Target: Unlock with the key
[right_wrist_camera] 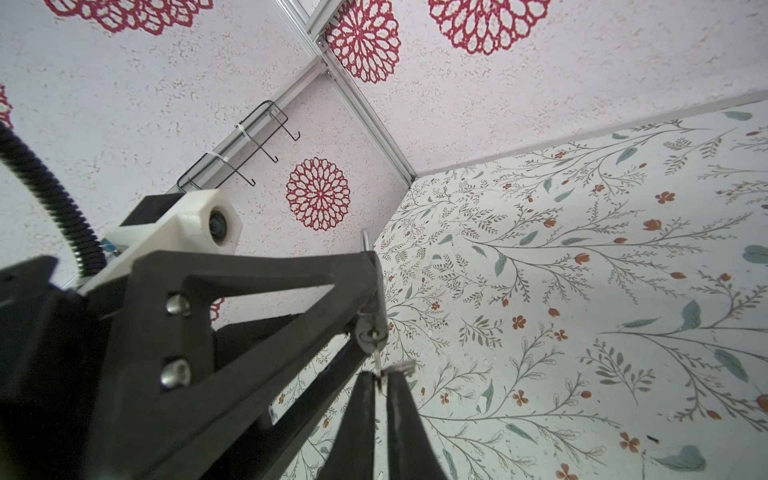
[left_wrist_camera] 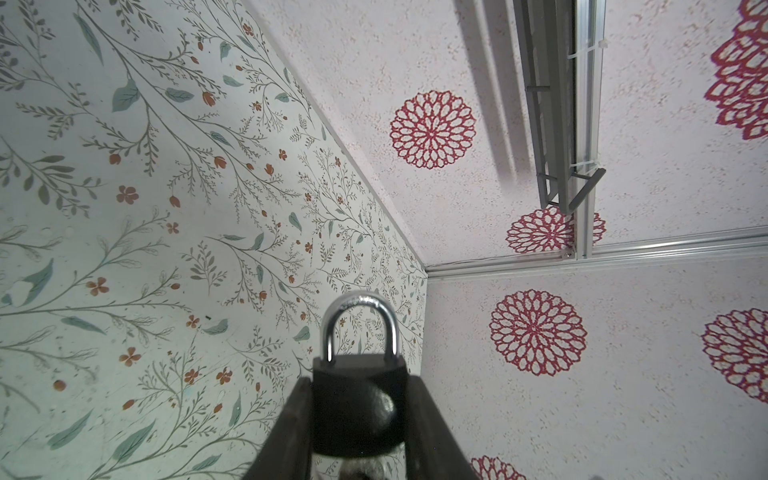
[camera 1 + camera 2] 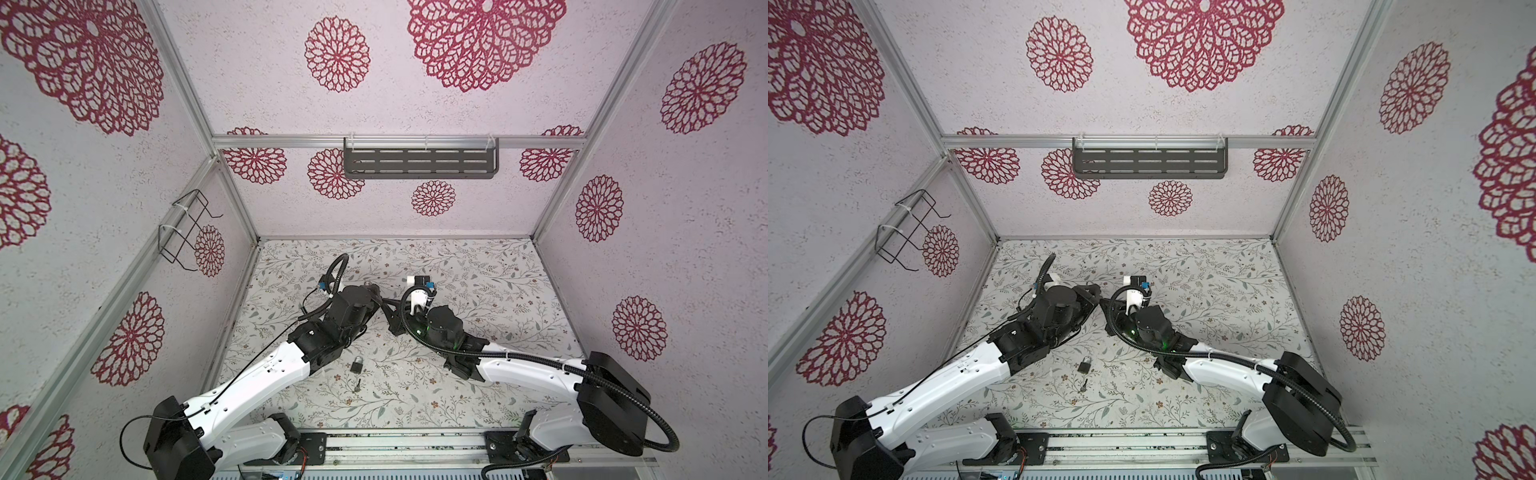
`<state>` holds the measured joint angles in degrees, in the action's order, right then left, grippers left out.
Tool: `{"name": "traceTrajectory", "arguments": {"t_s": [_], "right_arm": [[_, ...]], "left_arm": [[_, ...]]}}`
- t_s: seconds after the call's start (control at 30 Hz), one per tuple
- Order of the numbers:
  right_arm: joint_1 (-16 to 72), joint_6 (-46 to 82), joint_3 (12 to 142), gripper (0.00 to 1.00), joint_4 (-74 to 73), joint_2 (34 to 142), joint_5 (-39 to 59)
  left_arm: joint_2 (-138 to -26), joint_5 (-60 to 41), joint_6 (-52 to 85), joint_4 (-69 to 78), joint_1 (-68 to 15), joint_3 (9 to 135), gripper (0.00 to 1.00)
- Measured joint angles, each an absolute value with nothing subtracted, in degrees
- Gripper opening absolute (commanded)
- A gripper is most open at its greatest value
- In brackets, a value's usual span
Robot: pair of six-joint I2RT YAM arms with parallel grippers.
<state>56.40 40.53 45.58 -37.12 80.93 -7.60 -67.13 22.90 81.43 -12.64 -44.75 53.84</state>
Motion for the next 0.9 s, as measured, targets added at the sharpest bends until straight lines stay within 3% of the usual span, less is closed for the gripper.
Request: {"name": "traceTrajectory", "arguments": {"t_s": [0.37,0.9], "right_arm": [[56.34,39.99,45.76,0.03,-37.17,81.01,-7.20],[55.16,36.40,48.34,0.08,-32.82,81.52,-5.28]], "left_arm": [[-67.13,22.87,81.08,-12.64,-45.78,53.84,0.00],[-68.01,24.03,79.20,-11.64,-45.89,53.82,0.00]]}}
